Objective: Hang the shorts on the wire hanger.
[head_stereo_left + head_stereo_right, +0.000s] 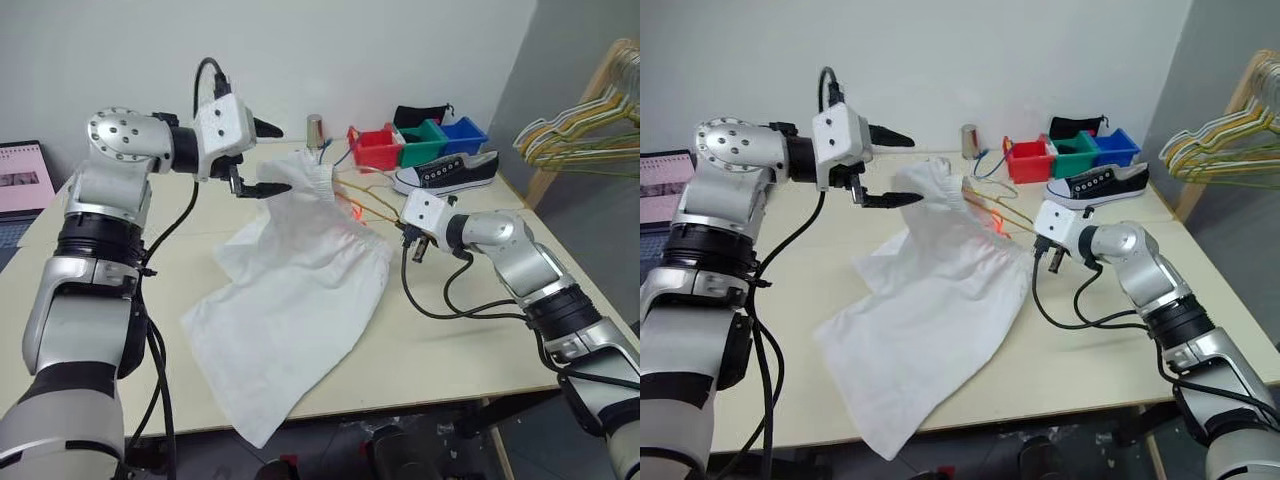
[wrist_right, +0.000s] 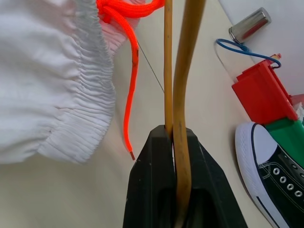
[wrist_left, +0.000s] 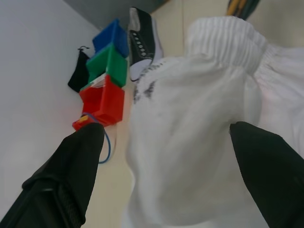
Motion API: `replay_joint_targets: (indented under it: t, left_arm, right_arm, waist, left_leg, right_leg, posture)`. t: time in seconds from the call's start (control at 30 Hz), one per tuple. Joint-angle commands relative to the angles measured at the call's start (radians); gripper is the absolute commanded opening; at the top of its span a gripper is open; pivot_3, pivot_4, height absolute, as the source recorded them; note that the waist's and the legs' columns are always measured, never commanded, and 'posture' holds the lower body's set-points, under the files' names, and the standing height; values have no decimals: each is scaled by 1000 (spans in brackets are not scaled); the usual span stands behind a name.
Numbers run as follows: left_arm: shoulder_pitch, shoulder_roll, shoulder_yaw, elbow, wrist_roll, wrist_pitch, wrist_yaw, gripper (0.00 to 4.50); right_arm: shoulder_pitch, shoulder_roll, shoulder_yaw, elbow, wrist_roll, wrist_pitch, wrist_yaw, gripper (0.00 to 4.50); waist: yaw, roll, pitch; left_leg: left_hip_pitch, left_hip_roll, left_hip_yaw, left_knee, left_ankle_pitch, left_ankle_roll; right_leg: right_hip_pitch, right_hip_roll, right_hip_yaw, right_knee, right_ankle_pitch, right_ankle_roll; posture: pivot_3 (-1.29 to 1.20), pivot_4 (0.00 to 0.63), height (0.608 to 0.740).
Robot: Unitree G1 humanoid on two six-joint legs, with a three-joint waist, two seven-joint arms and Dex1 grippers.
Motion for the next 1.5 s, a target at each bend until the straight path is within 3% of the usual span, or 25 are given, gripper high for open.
replay_joint_targets:
  t: [0.03,0.43,0.57,1.17,1.47,1.5]
  left_arm:
    - [-39,7,-36,57,81,-113,-23,4486]
    - [-73,-31,-85,209,285,-278,176,4486]
    - [-71,-35,-86,223,316,-301,201,3889]
    - [-57,-28,-73,214,344,-320,227,31]
    - [-47,-34,-71,207,358,-324,243,31]
    - [-40,-34,-71,199,358,-319,243,9]
  right_arm:
    - [-13,5,-21,-116,-59,4,-10,0]
    - [-37,15,-6,-312,-216,6,26,0]
    - [-45,31,-10,-325,-243,6,39,0]
    - [-38,66,-30,-297,-266,19,70,0]
    - [-31,70,-34,-291,-260,21,89,0]
    - [-28,68,-35,-292,-255,20,95,242]
  waist:
    - [-6,0,0]
    - [-39,-1,-1]
    - [-56,-1,-1]
    - [-61,-1,-1]
    - [-61,-1,-1]
    - [-61,-1,-1]
  left_leg:
    - [0,0,0,1,0,0]
    - [2,-2,-2,4,6,9]
    - [2,-3,-3,4,7,10]
    - [2,-4,-3,4,7,10]
    - [2,-4,-3,4,7,10]
    - [2,-4,-3,4,7,10]
  right_leg:
    - [0,0,0,2,0,0]
    - [-1,-2,-1,12,0,2]
    - [-1,-2,-1,13,1,3]
    - [0,-3,-2,13,1,3]
    - [0,-3,-2,13,1,3]
    - [0,-3,-2,13,1,3]
  posture:
    - [-280,0,740]
    - [-290,0,740]
    - [-288,0,740]
    - [-276,0,740]
    - [-281,0,740]
    - [-283,0,740]
